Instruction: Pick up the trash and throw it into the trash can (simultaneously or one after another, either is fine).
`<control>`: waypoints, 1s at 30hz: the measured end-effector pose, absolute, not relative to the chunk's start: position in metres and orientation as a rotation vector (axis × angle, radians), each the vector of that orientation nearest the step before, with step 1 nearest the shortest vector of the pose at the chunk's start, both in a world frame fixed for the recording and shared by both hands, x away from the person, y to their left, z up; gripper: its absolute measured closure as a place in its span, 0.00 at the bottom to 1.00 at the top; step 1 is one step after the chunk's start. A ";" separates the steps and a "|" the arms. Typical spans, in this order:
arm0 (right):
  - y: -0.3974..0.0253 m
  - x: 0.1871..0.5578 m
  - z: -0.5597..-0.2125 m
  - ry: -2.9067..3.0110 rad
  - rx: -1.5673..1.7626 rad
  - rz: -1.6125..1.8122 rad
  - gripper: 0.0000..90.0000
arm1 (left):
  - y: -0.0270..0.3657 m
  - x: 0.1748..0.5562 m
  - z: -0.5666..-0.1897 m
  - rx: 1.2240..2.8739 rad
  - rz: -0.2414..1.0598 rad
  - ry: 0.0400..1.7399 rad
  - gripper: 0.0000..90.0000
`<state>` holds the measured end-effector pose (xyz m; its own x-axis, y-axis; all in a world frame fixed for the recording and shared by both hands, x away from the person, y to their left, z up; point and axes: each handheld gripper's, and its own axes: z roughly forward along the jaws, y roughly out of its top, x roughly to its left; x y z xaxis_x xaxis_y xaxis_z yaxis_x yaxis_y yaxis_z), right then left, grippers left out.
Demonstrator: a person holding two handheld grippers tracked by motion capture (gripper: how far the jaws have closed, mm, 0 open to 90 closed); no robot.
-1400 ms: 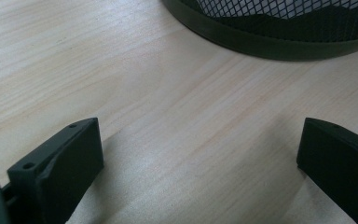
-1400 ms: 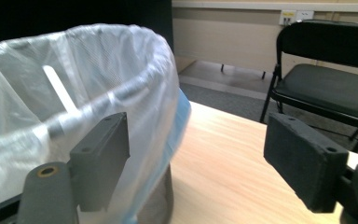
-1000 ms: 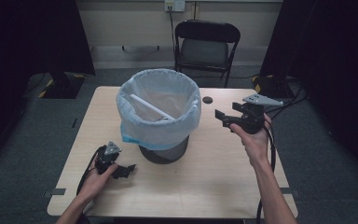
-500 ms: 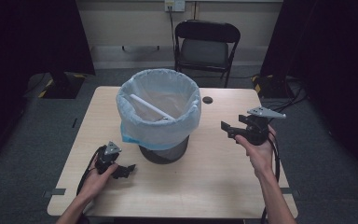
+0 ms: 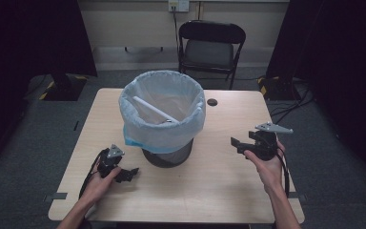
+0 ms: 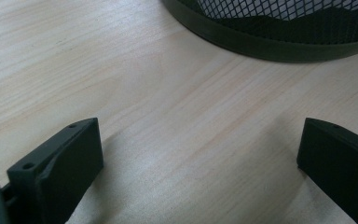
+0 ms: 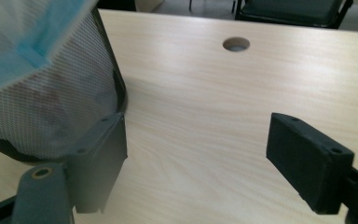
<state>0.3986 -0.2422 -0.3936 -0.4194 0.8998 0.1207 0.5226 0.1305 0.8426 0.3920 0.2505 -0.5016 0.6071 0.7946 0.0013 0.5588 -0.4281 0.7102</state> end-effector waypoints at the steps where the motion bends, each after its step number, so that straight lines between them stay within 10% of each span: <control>1: -0.243 0.398 -0.397 2.001 1.378 1.206 0.22 | 0.250 0.392 -0.502 2.148 0.445 1.064 0.00; 30: -0.269 0.384 -0.478 2.084 1.563 0.956 0.22 | 0.251 0.391 -0.501 2.152 0.452 1.065 0.00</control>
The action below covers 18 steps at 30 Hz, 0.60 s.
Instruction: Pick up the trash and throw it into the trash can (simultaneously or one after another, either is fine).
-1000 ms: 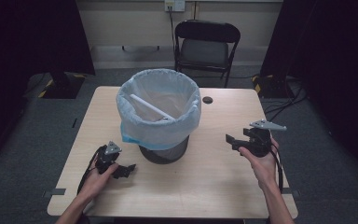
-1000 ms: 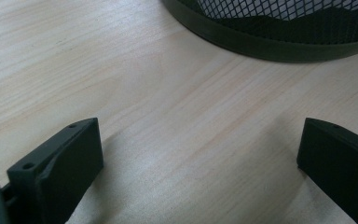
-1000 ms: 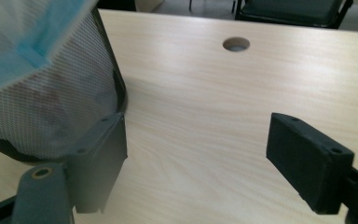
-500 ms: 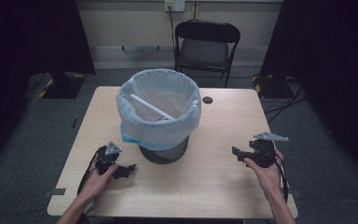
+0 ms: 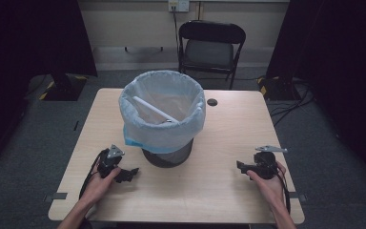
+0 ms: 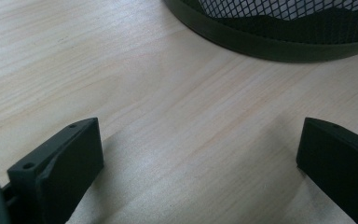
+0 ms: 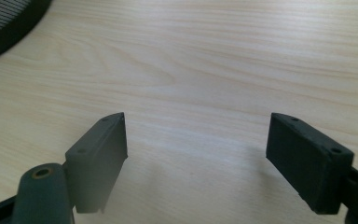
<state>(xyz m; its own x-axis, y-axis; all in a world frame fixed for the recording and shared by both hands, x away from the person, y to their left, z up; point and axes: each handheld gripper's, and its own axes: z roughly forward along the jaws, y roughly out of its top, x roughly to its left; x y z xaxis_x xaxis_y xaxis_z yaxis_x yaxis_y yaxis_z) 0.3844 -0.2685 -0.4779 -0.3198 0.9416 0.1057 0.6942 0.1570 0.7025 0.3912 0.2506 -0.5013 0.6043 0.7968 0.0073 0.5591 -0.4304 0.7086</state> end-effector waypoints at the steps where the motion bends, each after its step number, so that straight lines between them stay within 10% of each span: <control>1: -0.268 0.385 -0.480 2.089 1.568 0.938 0.22 | 0.251 0.391 -0.501 2.154 0.453 1.068 0.00; 18: -0.261 0.377 -0.497 2.035 1.485 0.856 0.17 | 0.251 0.391 -0.501 2.153 0.452 1.065 0.00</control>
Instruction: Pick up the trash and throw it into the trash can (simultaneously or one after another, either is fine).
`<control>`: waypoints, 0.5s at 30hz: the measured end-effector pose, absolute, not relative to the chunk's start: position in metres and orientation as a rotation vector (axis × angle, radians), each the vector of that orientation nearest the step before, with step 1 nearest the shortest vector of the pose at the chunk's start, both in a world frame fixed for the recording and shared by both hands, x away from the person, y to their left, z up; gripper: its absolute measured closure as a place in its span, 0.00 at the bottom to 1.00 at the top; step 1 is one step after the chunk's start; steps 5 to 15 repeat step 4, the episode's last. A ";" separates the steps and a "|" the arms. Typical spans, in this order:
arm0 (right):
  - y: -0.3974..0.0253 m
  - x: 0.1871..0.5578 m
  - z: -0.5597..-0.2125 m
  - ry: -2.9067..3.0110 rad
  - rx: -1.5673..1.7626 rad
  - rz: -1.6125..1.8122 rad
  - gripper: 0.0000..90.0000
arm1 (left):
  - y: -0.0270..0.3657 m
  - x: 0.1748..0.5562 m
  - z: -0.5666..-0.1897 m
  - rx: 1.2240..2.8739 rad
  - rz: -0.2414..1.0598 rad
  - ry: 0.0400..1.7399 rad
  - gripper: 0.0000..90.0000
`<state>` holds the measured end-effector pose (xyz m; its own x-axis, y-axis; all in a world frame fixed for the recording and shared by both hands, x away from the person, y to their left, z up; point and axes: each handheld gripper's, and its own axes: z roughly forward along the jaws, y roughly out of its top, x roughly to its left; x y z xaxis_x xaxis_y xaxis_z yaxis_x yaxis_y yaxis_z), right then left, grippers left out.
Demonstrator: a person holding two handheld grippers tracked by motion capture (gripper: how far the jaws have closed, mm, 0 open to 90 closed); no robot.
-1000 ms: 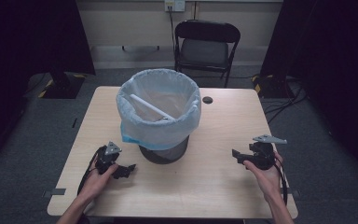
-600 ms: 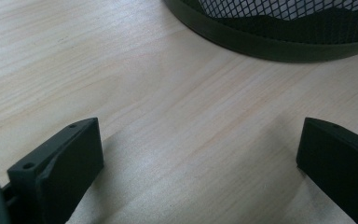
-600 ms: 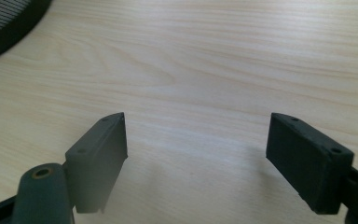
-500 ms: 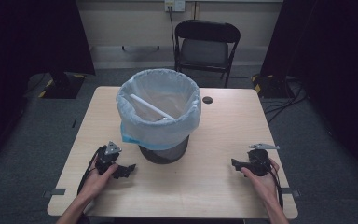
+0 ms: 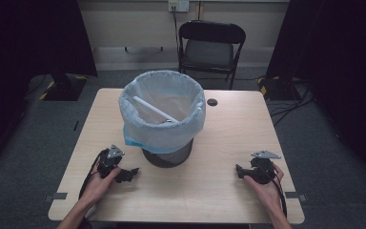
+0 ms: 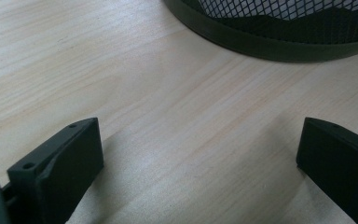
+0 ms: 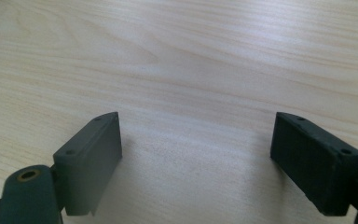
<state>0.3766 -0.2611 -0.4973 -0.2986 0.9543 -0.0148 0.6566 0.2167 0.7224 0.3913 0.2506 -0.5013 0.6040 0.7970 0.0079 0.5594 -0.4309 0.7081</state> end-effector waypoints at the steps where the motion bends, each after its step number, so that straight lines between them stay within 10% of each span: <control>1: -0.261 0.377 -0.497 2.035 1.485 0.856 0.17 | 0.251 0.391 -0.501 2.153 0.452 1.065 0.00; 15: -0.263 0.376 -0.499 2.028 1.464 0.878 0.16 | 0.251 0.392 -0.501 2.157 0.453 1.057 0.00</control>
